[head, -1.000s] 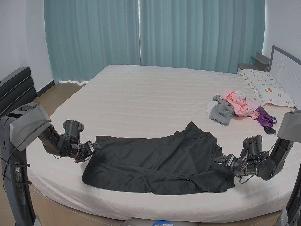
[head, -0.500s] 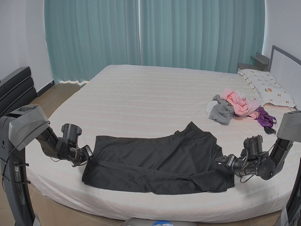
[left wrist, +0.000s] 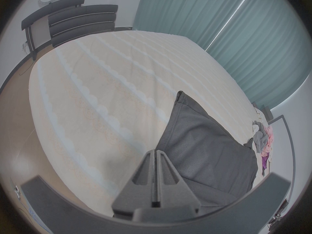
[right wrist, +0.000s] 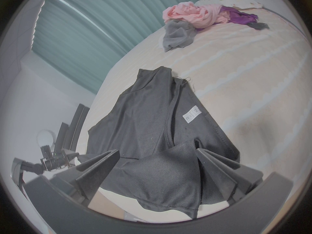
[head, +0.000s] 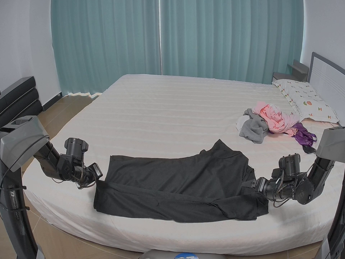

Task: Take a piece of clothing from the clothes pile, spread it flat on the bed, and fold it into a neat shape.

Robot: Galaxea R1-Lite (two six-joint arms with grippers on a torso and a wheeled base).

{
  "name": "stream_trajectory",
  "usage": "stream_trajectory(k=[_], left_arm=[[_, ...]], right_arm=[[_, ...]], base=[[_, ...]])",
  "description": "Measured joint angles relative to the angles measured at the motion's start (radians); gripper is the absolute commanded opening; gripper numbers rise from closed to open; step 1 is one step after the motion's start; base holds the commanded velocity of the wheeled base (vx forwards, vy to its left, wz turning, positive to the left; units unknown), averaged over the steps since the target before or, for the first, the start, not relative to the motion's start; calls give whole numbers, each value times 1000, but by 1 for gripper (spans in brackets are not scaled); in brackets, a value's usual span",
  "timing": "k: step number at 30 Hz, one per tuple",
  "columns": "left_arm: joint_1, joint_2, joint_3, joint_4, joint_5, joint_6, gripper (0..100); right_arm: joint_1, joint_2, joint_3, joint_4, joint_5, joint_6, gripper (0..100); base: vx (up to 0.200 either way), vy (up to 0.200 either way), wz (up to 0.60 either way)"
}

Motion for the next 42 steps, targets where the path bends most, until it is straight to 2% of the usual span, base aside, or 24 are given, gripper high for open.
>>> stream_trajectory(k=[9,24,25,34,42], left_arm=[[-7,-9,2,16,0,0,0],[-8,-33,2,40,0,-1,0],[-8,-34,2,40,0,-1,0],[-8,-34,3,41,0,-2,0],[-8,-39,3,68,0,-2,0]], right_arm=[[-30,46,-29,0,64,-150,100],[-50,131,-67,0,79,-226,100],[-51,134,-66,0,79,-231,0],[-65,153,-58,0,79,-289,0],[-79,123,-54,0,86,-259,0]], base=[[0,0,0],[0,0,0],[0,0,0],[0,0,0],[0,0,0]])
